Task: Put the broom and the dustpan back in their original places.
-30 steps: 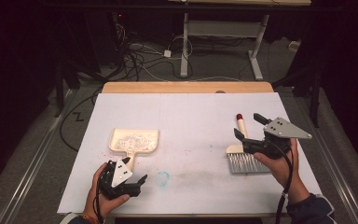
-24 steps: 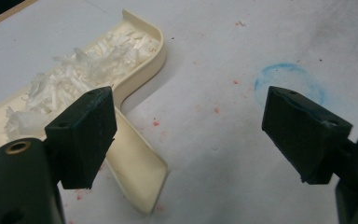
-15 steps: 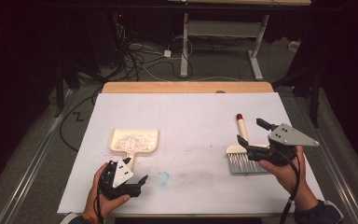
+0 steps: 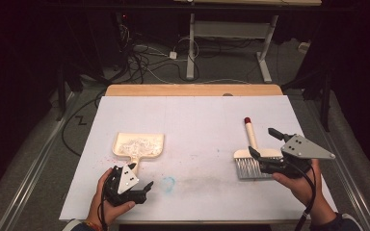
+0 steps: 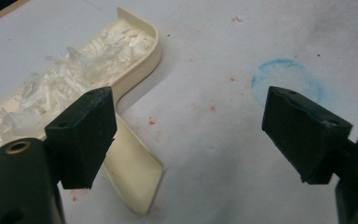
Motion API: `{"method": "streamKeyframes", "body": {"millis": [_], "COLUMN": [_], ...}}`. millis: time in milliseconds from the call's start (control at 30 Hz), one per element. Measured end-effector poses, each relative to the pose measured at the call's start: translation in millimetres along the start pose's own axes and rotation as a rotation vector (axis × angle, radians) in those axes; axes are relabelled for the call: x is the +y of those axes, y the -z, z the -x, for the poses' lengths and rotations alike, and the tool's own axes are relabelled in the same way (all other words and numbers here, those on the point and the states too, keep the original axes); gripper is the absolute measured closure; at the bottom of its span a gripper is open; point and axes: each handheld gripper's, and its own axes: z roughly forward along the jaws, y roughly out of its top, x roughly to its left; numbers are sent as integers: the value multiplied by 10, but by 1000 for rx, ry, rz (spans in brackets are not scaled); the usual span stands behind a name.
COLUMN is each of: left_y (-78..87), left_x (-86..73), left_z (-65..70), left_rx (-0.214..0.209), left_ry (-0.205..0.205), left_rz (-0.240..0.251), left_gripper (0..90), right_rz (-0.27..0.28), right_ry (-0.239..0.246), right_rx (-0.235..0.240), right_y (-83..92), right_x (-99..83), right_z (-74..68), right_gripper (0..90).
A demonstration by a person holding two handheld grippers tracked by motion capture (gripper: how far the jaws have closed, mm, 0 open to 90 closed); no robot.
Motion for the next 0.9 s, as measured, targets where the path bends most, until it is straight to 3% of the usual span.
{"method": "streamKeyframes", "body": {"millis": [600,900], "left_y": [7,-2], "left_x": [14,15], "left_z": [30,42], "left_rx": [6,4], "left_ry": [-19,-24], "left_rz": [5,-2], "left_gripper": [173,173], "right_rz": [-37,-65], "right_ry": [28,34], "right_rx": [3,0], "right_y": [108,114], "right_x": [-161,-329], "right_z": [2,26], "right_gripper": [198,199]}}
